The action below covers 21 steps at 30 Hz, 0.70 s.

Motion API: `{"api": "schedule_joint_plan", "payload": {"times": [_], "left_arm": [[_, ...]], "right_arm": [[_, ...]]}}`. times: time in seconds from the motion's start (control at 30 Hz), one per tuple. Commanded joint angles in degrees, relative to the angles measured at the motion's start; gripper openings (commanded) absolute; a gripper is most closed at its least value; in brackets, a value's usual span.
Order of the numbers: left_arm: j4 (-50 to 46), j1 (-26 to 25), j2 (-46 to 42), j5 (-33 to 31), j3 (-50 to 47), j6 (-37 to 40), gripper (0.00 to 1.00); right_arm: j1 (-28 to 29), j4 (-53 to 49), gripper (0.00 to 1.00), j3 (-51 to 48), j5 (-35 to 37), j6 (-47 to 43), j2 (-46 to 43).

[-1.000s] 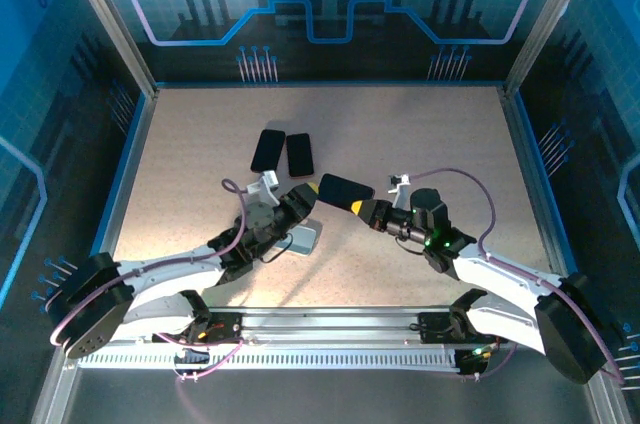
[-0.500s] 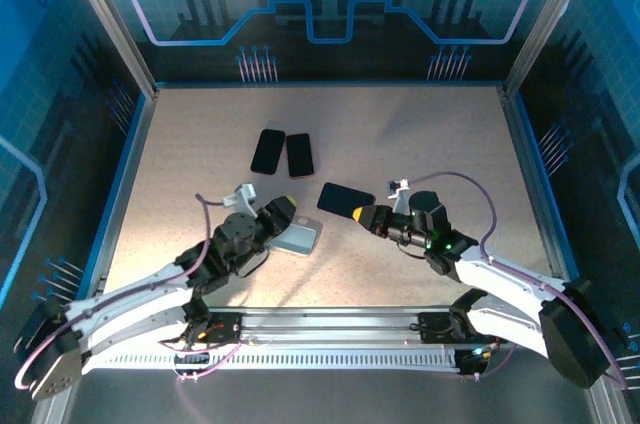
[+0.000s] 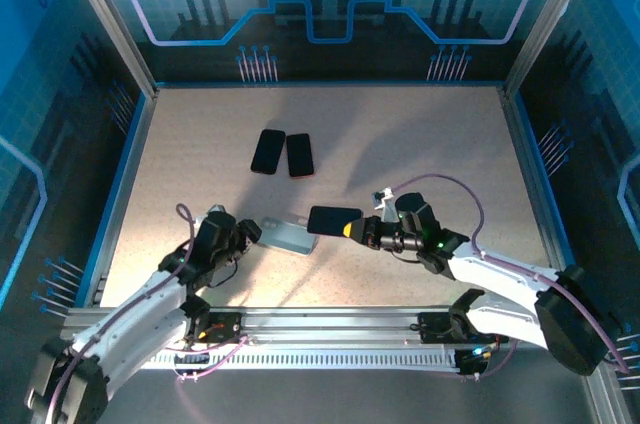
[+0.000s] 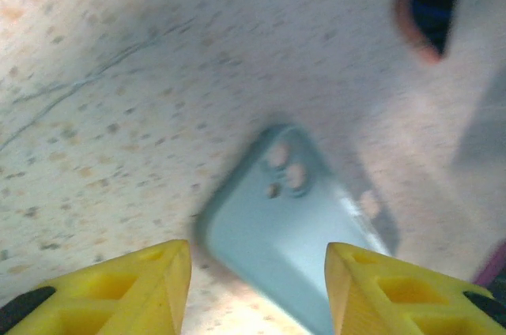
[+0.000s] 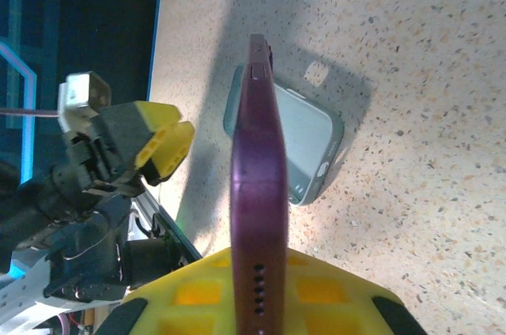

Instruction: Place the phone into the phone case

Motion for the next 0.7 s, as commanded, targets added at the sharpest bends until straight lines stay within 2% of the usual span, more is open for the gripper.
{"api": "schedule_joint_plan", "payload": {"times": [0.0,0.2,0.4,0.67], "left_arm": [[-0.9,2.0,5.1,7.3,3.4,4.8,0.46],[1.9,4.5,9.0,9.1,4.1,6.3,0.39],[4.0,7.2,8.8,9.8,3.4,7.5,0.38],[9.2,8.1,10.8,9.4,3.0,8.2,0.36]], "right_arm": [[1.2,2.5,0.0,3.5,-2.2,-0.8,1.8],[3.1,4.2,0.0,5.1,-2.2,-0.3,5.0],[4.9,6.5,0.0,5.3,-1.8,1.6,8.5],[5.5,11.2,0.0,5.1,-2.8,4.4,12.7]]}}
